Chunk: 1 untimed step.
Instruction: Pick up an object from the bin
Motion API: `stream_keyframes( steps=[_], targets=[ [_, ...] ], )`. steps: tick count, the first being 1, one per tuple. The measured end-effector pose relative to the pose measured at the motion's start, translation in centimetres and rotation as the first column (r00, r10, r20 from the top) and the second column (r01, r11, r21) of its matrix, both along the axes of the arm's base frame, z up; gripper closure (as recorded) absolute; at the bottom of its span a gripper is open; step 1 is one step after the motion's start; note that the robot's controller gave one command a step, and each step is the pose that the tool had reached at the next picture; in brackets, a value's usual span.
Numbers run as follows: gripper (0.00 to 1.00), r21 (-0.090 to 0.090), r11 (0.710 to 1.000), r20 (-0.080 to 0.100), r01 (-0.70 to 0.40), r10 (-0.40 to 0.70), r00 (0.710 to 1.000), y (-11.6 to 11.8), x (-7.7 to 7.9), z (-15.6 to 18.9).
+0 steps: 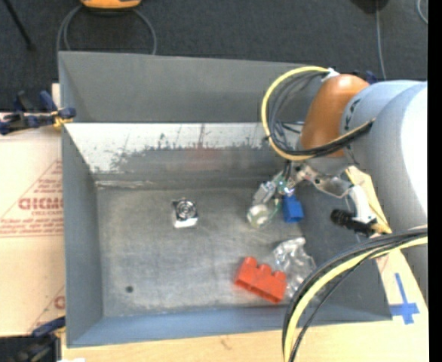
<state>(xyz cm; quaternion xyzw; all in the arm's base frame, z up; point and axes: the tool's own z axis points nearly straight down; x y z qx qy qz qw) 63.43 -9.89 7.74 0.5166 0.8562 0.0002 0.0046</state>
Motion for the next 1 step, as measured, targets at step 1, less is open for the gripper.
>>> stream_keyframes(
  steps=[1],
  targets=[
    [1.00, 0.004, 1.000, 0.006, -0.005, 0.005, 1.000, 0.34, 0.25, 0.26]
  ],
)
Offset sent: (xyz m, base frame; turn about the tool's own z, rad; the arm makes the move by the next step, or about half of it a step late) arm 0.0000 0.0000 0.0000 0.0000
